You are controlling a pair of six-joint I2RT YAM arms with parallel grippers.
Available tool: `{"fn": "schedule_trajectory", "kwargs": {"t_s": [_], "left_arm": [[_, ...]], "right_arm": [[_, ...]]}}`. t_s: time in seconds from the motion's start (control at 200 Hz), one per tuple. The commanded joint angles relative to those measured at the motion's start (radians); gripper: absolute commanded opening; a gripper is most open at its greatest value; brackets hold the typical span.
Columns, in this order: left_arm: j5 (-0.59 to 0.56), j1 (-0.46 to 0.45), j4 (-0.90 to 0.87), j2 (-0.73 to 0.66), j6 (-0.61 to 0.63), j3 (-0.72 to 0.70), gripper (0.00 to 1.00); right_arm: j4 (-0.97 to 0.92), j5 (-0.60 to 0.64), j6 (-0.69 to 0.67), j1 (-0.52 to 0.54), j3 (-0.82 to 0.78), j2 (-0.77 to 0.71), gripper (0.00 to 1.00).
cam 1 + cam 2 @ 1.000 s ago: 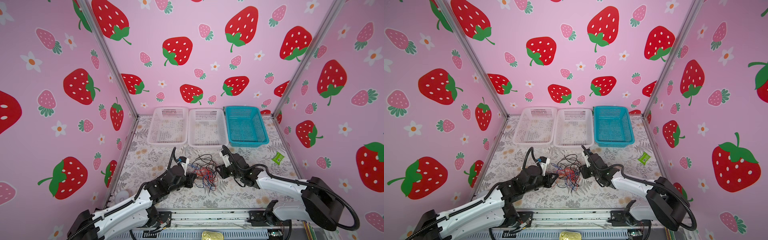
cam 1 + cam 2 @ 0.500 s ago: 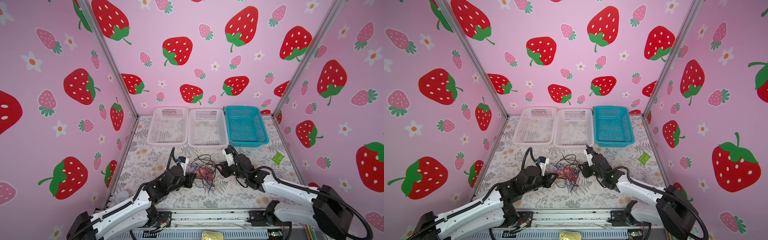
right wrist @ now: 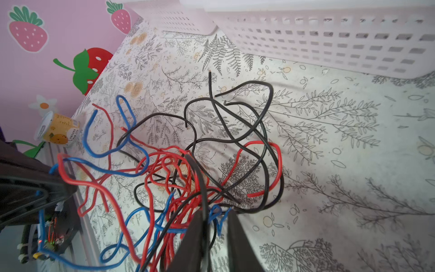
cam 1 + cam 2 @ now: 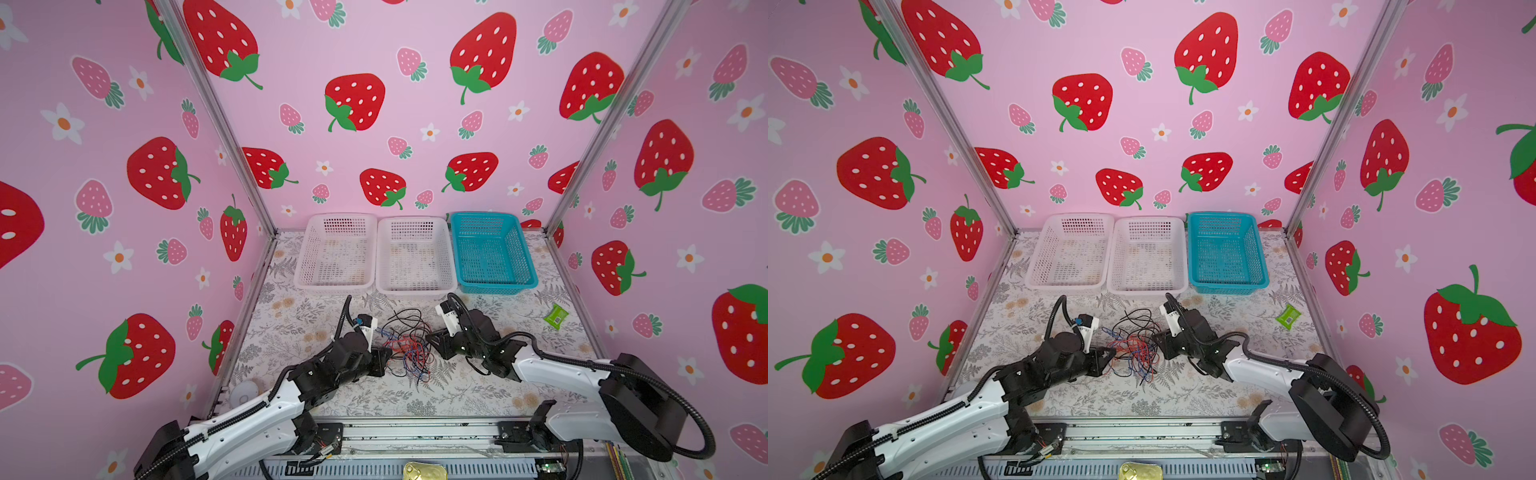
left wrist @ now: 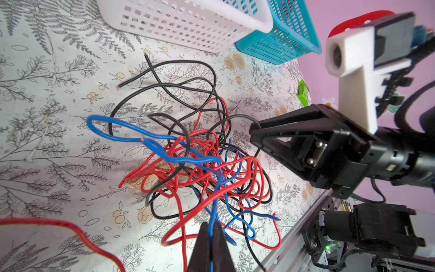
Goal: Untangle and sort cables by color
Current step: Untie the cable.
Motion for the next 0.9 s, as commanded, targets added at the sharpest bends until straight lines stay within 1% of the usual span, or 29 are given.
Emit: {"fn": "schedule_trajectory", "kwargs": {"t_s": [0.0, 0.085, 0.125, 0.185, 0.515, 0.675, 0.71, 0.895], "left_arm": [[-0.026, -0.002, 0.01, -0.005, -0.004, -0.003, 0.0], [-0.034, -0.002, 0.004, -0.005, -0.004, -0.006, 0.0], [-0.038, -0.002, 0.002, -0.004, -0.005, -0.008, 0.0], [-0.048, -0.002, -0.003, -0.003, -0.01, -0.011, 0.0], [-0.117, -0.001, -0.049, 0.034, -0.032, -0.007, 0.0], [-0.147, 0.0, -0.083, 0.057, -0.038, 0.002, 0.0], [-0.15, -0.001, -0.084, 0.058, -0.038, 0.001, 0.0], [-0.172, 0.0, -0.095, 0.063, -0.044, -0.005, 0.0]], "right_arm": [[0.009, 0.018, -0.013, 0.004, 0.003, -0.013, 0.1], [-0.041, 0.043, -0.037, 0.003, 0.02, -0.049, 0.02], [-0.072, 0.06, -0.049, 0.003, 0.03, -0.072, 0.0], [-0.108, 0.095, -0.058, 0.003, 0.038, -0.115, 0.0], [-0.303, 0.184, -0.12, 0.0, 0.121, -0.315, 0.0], [-0.42, 0.265, -0.168, -0.002, 0.207, -0.394, 0.0], [-0.444, 0.287, -0.177, -0.005, 0.228, -0.436, 0.0], [-0.571, 0.39, -0.207, -0.017, 0.353, -0.481, 0.0]]}}
